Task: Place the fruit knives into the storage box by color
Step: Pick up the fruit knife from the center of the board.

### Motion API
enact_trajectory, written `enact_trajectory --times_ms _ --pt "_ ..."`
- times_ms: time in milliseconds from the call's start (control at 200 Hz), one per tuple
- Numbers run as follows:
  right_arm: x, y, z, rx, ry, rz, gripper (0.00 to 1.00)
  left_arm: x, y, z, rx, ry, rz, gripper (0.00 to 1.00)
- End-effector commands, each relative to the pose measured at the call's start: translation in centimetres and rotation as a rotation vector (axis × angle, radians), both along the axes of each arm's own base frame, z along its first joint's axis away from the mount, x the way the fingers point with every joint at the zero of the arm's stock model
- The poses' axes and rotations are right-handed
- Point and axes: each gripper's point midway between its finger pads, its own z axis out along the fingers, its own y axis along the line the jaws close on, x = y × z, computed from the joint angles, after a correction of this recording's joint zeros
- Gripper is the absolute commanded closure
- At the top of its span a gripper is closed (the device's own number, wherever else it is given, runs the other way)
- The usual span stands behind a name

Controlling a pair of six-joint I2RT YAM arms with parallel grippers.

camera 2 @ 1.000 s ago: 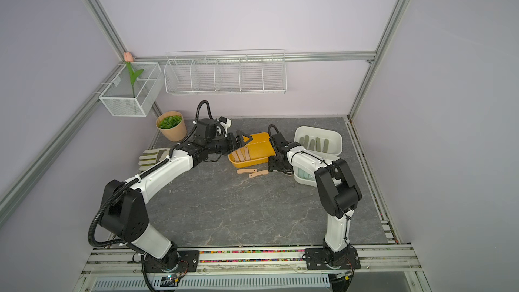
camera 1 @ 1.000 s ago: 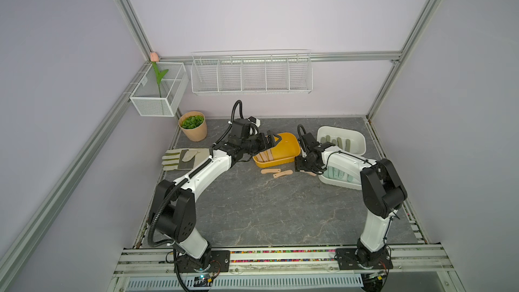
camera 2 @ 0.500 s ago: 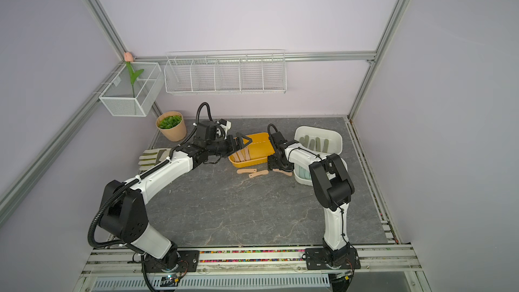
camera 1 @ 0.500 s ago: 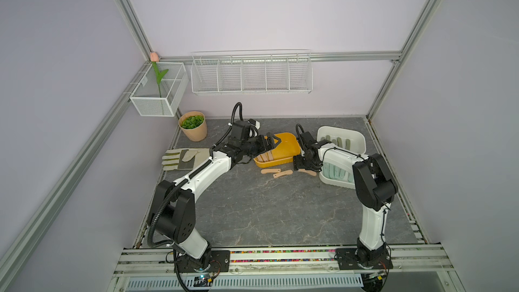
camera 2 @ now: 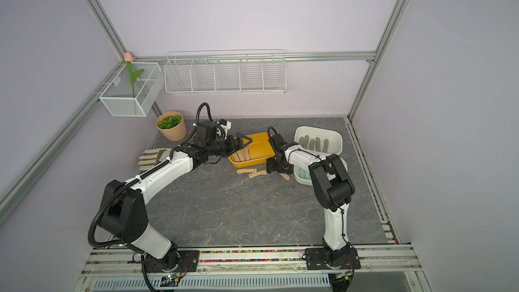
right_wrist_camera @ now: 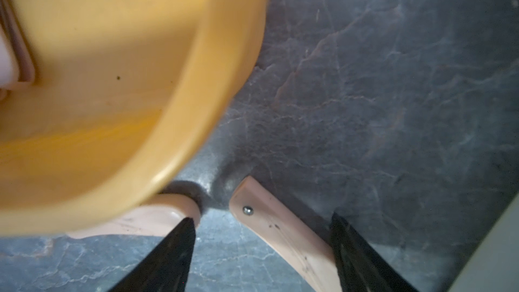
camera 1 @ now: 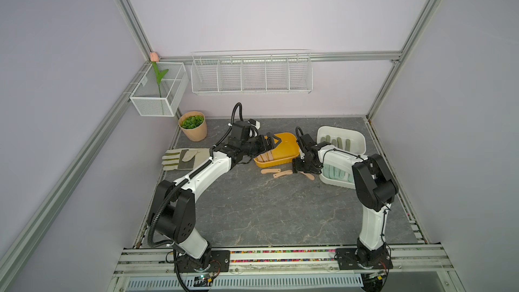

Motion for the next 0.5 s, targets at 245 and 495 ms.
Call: enact_trajectory --times_ms 245,495 --pt "-5.1 0.0 -1.3 -0.074 0.066 0.027 0.26 -0.2 0.1 0.2 -0.013 -0.012 -0.003 0.01" --pt "-6.6 -2.5 -2.7 -0.235 0.066 0.033 0.32 -0.4 0.3 0.1 -0.011 -0.011 -0.001 0.01"
